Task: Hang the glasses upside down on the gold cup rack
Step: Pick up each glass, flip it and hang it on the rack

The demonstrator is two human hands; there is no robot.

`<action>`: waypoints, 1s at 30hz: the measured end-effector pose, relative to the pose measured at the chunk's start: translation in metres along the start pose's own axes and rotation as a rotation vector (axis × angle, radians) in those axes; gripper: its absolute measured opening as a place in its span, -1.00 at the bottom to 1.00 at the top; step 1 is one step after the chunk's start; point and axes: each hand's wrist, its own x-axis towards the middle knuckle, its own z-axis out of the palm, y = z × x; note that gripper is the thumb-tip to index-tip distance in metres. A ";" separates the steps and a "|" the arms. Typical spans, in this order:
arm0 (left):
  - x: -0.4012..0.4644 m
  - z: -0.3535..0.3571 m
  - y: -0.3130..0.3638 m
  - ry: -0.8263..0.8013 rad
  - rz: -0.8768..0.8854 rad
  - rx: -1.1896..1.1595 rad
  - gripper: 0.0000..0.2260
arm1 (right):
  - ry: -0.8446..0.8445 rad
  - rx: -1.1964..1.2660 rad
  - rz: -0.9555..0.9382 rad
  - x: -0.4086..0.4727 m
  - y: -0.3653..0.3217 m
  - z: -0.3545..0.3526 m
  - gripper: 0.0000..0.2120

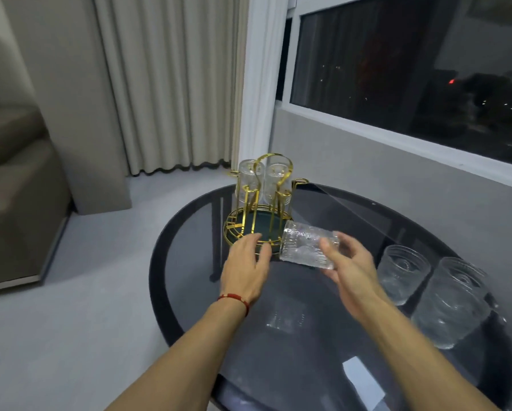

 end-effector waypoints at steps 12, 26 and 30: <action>0.009 0.006 -0.048 -0.207 0.180 0.505 -0.29 | -0.078 -0.499 -0.592 0.055 -0.136 0.111 -0.36; 0.011 0.008 -0.052 -0.169 0.194 0.470 -0.31 | -0.164 -1.020 -0.605 0.109 -0.114 0.209 -0.41; 0.011 0.009 -0.051 -0.143 0.190 0.473 -0.36 | -0.170 -1.193 -0.653 0.117 -0.097 0.210 -0.41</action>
